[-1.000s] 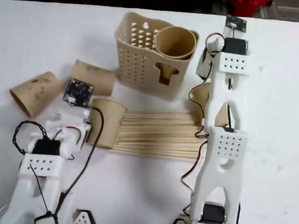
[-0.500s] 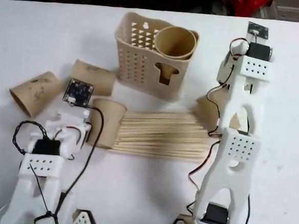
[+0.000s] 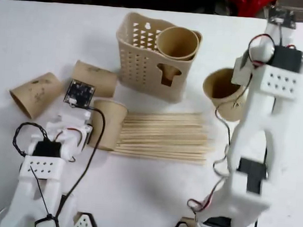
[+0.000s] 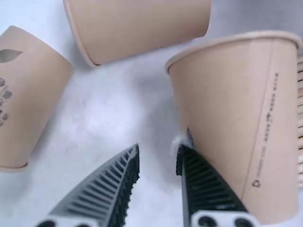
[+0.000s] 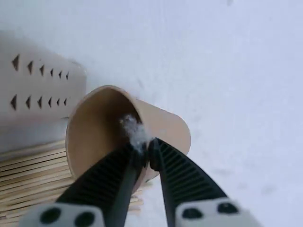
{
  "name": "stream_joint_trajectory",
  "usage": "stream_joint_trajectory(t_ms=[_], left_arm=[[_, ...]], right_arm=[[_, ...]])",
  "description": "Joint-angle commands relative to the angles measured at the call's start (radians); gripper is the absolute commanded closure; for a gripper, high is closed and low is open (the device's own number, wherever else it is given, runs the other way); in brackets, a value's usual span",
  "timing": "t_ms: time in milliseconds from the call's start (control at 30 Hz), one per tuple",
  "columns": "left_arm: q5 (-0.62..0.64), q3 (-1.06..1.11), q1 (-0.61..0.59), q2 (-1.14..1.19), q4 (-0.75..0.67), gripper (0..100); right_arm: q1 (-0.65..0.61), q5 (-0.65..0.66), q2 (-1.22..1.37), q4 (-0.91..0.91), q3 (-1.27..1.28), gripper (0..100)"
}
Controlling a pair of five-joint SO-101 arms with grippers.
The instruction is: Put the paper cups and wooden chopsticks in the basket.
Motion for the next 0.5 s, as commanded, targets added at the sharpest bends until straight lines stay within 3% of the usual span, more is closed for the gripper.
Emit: stream_joint_trajectory(t_ms=[0, 167, 467], left_arm=[[0.009, -0.006, 0.005, -0.018, -0.015, 85], [0.009, -0.006, 0.008, -0.018, -0.017, 85], [0.005, -0.006, 0.008, -0.018, -0.017, 85]], right_arm=[[0.005, 0.018, -0.193, 0.005, 0.028, 98.3], [-0.056, -0.005, -0.292, -0.047, 0.003, 98.3], [-0.263, -0.296, -0.302, -0.271, -0.167, 98.1]])
